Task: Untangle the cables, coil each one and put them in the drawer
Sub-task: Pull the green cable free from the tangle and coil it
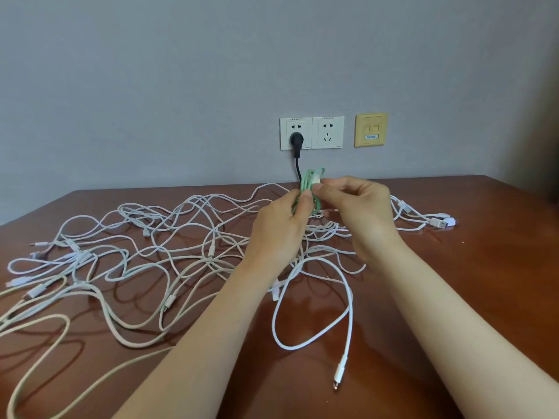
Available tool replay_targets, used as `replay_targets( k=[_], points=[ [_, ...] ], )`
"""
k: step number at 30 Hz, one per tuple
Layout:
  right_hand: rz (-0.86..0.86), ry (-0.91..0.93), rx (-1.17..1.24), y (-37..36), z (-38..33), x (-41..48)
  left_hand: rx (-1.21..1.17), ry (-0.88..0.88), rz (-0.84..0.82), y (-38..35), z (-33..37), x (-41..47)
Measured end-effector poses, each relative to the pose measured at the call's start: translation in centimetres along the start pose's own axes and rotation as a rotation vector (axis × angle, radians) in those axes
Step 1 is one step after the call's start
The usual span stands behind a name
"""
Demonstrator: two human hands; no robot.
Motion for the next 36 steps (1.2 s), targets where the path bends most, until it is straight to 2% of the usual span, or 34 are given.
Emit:
replay_targets(
  k=[5, 13, 17, 21, 23, 25, 28, 33, 36],
  points=[
    [0.0, 0.088, -0.18, -0.1, 0.0, 0.2, 0.148, -0.087, -0.058, 0.2, 0.1, 0.0],
    [-0.037, 0.039, -0.082, -0.1, 0.0, 0.2, 0.182, -0.155, -0.079, -0.7, 1.0, -0.5],
    [-0.035, -0.057, 0.002, 0.5, 0.4, 0.5, 0.152, -0.156, -0.108, -1.0, 0.8, -0.2],
    [0.022, -0.24, 0.306, 1.2, 1.6, 0.8, 0.056, -0.146, -0.133, -1.3, 0.9, -0.2],
    [-0.013, -0.295, 0.367, 0.9, 2.1, 0.8, 0.022, -0.138, -0.14, -1.3, 0.9, -0.1],
    [-0.068, -0.3, 0.28, 0.3, 2.6, 0.7, -0.027, -0.123, -0.145, -1.3, 0.7, 0.0],
    [-0.118, -0.209, 0.083, -0.4, 2.6, 0.4, -0.218, -0.036, -0.141, -1.8, 0.4, 0.1],
    [-0.261, -0.135, 0.19, -1.8, 1.3, -0.1, -0.509, 0.146, -0.137, -2.0, -0.2, 0.7],
    [-0.209, -0.099, 0.154, -1.2, 1.5, 0.0, -0.531, 0.153, -0.199, -2.1, -0.2, 0.6]
  ],
)
Point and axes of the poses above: each hand's wrist, its own x-axis towards the middle knuckle, its own y-axis out of the back of the hand, z = x × y, the point moved 7 cm from there along x, towards the middle knuckle, and after that the axes turned 4 degrees about z, right-handed, at the moved point
